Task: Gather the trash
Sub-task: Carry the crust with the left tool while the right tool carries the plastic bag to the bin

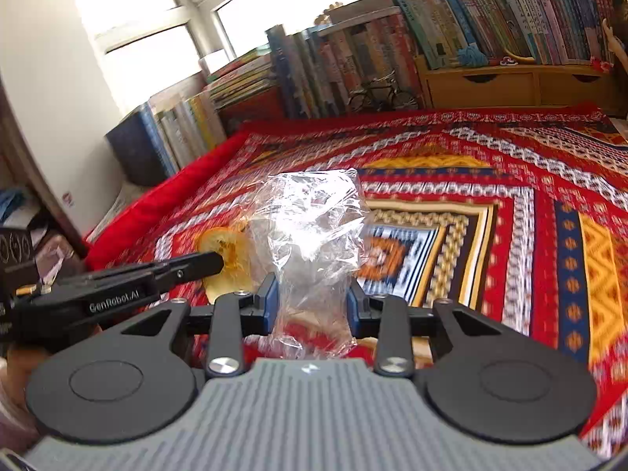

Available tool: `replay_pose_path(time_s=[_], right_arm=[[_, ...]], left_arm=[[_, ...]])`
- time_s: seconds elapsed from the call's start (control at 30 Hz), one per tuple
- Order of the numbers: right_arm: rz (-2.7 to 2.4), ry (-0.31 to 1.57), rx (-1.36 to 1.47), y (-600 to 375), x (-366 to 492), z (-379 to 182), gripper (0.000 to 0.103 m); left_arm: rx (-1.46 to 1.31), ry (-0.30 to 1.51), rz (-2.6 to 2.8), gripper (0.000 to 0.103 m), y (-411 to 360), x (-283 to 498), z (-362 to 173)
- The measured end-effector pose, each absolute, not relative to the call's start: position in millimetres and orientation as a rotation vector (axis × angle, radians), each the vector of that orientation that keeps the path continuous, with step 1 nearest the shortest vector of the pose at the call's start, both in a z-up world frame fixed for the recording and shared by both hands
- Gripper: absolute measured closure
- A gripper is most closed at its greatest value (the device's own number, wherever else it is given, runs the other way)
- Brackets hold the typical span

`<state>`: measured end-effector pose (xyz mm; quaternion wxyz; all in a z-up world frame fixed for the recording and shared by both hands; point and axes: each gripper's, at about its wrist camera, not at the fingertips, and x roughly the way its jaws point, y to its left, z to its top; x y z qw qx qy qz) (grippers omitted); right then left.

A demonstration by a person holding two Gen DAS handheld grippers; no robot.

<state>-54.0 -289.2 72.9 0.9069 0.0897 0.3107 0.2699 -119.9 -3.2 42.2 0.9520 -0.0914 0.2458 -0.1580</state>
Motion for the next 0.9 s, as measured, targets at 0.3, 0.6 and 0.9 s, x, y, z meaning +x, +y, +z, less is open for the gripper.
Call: replay_pose_path(time_s=[0.3,0.6,0.9], right_arm=[[0.589,0.683,0.102,-289.5,-132.7,47.4,0.064],[0.617,0.818,0.043,-279.5,-163.4,-5.1,0.064],[0.631,1.006,-0.004,-253.6,-164.2,-74.9,0.065]], left_arm=[[-0.112,0.574,-0.362,0.098,-1.1,-197.3,9.7],[-0.099,0.757,-0.326,0.098,-2.4,-222.7,-55.1],[-0.112,0.975,-0.250,0.098,-2.4,-213.2,-134.3]])
